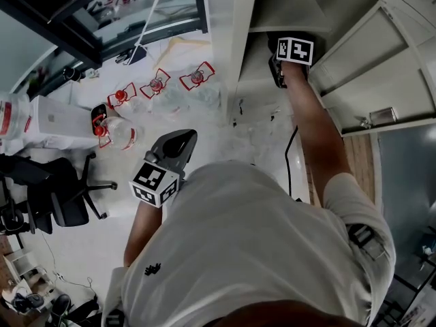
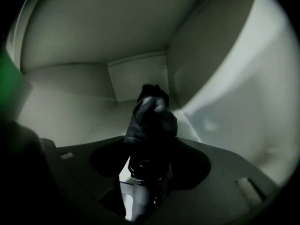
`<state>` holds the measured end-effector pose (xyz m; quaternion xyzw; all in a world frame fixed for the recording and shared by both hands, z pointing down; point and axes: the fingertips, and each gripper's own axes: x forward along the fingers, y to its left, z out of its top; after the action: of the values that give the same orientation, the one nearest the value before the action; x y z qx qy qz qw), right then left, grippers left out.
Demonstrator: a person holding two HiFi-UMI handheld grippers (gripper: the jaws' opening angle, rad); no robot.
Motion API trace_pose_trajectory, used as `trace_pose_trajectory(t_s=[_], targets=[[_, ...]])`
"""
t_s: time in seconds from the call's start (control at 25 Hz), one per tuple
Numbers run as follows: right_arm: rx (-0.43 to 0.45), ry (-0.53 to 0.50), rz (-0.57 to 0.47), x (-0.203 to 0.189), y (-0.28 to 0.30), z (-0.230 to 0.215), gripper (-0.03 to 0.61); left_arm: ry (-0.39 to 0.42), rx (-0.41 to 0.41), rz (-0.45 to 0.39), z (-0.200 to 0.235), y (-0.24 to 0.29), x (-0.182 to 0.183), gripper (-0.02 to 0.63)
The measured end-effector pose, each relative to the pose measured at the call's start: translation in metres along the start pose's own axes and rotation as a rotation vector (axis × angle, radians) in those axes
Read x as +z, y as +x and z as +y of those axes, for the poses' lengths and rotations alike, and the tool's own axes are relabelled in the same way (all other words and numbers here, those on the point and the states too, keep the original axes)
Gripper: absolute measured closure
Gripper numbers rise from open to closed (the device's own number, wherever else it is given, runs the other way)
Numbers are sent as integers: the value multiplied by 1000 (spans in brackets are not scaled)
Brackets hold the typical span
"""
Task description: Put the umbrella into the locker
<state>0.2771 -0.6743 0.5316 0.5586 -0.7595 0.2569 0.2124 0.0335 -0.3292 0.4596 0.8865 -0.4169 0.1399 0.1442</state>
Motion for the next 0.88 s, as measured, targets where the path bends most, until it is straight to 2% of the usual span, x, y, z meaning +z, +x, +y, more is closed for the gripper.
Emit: trace_pose_trajectory(t_s=[0.2, 0.44, 0.88], targets=[[-10, -33, -11, 7, -3, 2, 331, -2, 8, 3, -1, -11, -4, 558], [-34, -27, -58, 9, -19, 3, 331, 0, 5, 7, -1, -28, -13, 558], [-93, -82, -118, 4, -72, 21, 331, 10, -63, 3, -10, -60, -26, 558]])
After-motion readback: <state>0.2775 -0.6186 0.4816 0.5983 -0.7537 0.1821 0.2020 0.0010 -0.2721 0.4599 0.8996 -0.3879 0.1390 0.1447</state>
